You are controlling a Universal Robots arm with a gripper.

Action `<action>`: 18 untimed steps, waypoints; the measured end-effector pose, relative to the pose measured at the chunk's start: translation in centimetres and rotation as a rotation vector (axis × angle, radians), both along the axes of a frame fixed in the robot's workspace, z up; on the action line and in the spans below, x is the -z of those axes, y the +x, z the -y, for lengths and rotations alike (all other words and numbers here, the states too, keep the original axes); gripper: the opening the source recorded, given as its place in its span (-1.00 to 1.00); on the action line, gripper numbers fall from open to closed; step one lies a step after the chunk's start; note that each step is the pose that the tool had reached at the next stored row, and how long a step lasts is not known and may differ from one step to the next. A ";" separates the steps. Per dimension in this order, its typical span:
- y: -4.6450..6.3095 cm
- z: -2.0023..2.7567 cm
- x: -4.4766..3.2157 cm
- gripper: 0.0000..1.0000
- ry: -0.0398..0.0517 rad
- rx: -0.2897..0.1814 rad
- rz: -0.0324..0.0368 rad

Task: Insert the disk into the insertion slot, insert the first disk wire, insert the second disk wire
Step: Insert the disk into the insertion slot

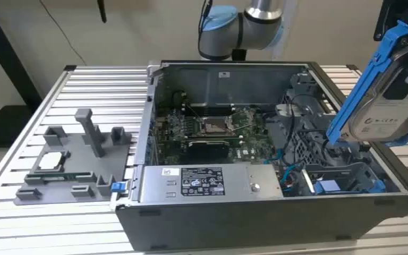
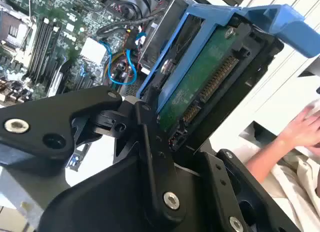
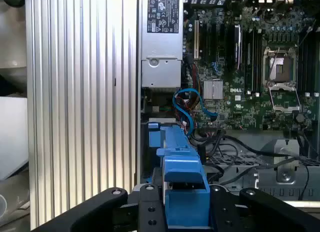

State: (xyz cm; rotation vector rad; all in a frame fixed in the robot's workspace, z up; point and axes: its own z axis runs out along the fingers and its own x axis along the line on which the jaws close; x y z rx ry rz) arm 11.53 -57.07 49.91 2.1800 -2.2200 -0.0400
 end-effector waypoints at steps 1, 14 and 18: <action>0.0 0.00 0.00 -1.00 0.0000 0.000 0.0000; 0.0 0.00 -0.11 -1.00 0.0000 0.000 0.0000; 0.0 0.00 -0.11 -1.00 0.0000 0.000 0.0003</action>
